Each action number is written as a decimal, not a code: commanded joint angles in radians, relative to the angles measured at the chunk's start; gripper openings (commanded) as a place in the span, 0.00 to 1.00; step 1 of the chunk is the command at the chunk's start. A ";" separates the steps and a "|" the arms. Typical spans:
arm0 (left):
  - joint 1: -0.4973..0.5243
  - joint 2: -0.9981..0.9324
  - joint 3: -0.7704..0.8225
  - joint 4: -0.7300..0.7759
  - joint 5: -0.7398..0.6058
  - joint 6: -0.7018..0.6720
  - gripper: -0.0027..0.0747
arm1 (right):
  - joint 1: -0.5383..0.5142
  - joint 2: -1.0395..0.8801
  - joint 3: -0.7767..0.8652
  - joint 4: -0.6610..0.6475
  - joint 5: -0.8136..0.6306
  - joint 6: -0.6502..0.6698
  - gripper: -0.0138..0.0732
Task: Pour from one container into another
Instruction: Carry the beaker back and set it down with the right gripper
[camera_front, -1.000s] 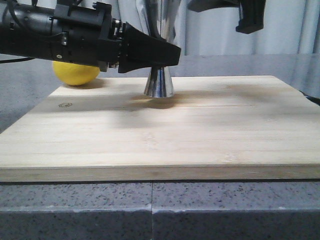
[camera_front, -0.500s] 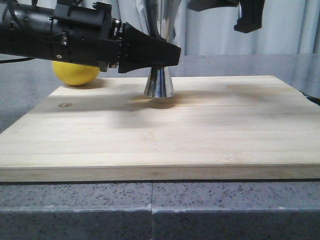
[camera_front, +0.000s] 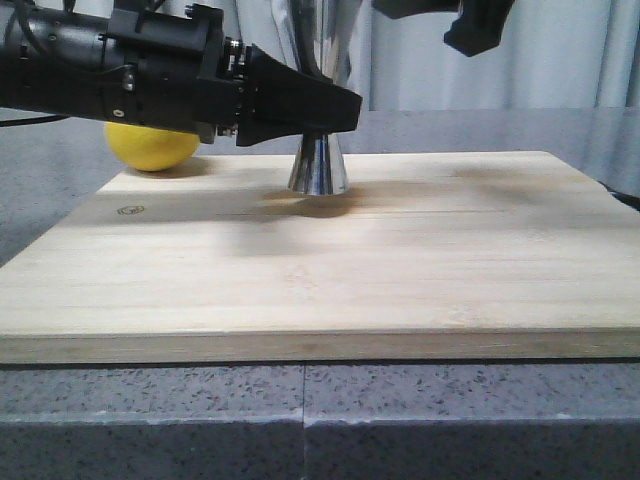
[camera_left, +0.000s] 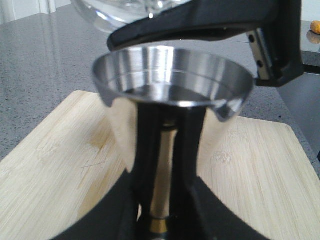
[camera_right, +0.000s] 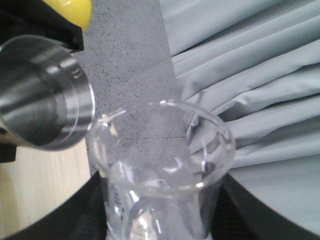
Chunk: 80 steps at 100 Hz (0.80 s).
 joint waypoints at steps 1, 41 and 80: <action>-0.009 -0.042 -0.028 -0.066 0.115 -0.008 0.11 | 0.002 -0.033 -0.038 0.021 0.028 0.073 0.47; -0.009 -0.042 -0.028 -0.066 0.117 -0.008 0.11 | -0.066 -0.033 -0.038 0.021 0.031 0.507 0.47; -0.009 -0.042 -0.028 -0.065 0.117 -0.008 0.11 | -0.335 -0.033 0.037 0.138 -0.280 0.684 0.47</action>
